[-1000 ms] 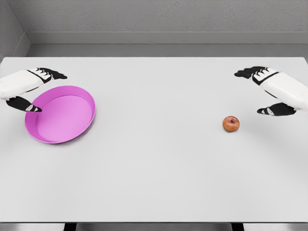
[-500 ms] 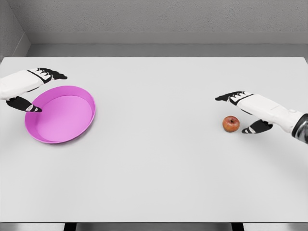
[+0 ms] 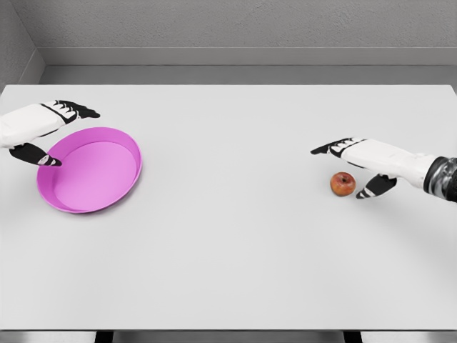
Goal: Put the apple on the plate with both arms
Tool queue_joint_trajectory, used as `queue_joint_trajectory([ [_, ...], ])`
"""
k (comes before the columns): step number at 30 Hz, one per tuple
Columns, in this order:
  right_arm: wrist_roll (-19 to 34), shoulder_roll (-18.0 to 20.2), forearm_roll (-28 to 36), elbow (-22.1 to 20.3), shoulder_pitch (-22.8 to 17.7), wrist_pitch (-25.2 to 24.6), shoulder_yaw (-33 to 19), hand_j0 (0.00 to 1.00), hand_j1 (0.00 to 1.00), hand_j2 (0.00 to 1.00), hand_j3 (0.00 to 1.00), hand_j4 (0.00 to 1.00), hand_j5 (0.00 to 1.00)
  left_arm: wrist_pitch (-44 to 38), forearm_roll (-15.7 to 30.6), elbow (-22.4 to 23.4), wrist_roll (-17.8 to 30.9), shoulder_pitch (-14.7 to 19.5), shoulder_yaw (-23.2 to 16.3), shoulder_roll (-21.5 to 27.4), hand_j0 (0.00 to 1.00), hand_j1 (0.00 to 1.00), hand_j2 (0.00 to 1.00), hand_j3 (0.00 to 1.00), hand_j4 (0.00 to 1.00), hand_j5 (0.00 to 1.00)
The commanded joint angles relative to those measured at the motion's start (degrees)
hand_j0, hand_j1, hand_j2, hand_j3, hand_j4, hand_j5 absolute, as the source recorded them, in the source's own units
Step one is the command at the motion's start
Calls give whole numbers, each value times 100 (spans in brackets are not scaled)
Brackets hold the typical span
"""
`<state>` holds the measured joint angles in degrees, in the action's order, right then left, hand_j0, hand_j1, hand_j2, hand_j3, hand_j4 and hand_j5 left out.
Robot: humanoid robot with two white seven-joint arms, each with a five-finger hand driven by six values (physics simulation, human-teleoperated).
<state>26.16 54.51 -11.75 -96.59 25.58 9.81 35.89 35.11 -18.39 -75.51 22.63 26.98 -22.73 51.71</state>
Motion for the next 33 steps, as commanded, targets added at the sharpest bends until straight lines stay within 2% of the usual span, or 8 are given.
queue_joint_trajectory([
  [1, 161, -73, 14, 140, 0, -76, 155, 100, 100, 100, 100, 100, 100, -11, 11, -7, -4, 0, 5, 6, 100, 100, 100, 100, 100, 100],
  [4, 381, -81, 14, 158, 62, -234, 172, 100, 100, 100, 100, 100, 100, -11, 11, -25, -4, 0, -3, 6, 100, 100, 100, 100, 100, 100],
  [22, 398, -160, 32, 387, 132, -357, 401, 100, 100, 100, 100, 100, 100, -11, -51, 2, -4, 0, 5, -56, 100, 100, 100, 100, 100, 100],
  [23, 398, -160, 32, 387, 132, -357, 419, 97, 97, 97, 97, 97, 97, -11, -51, -7, -4, 0, 5, -56, 100, 100, 100, 100, 100, 100],
  [24, 398, -160, 32, 387, 132, -357, 419, 88, 88, 88, 88, 88, 88, -11, -42, -7, -4, 0, 5, -56, 100, 100, 100, 100, 100, 100],
  [25, 398, -160, 32, 387, 132, -357, 419, 73, 73, 73, 73, 73, 73, -11, -42, -7, 4, 0, 5, -47, 100, 100, 100, 100, 100, 100],
  [28, 407, -152, 32, 387, 132, -348, 419, 57, 57, 57, 57, 57, 57, -11, -42, -7, -4, 0, 5, -47, 100, 100, 100, 100, 100, 100],
  [33, 407, -152, 32, 395, 123, -340, 427, 53, 53, 53, 53, 53, 53, -11, -42, -16, -4, 0, 5, -47, 100, 100, 100, 100, 100, 100],
])
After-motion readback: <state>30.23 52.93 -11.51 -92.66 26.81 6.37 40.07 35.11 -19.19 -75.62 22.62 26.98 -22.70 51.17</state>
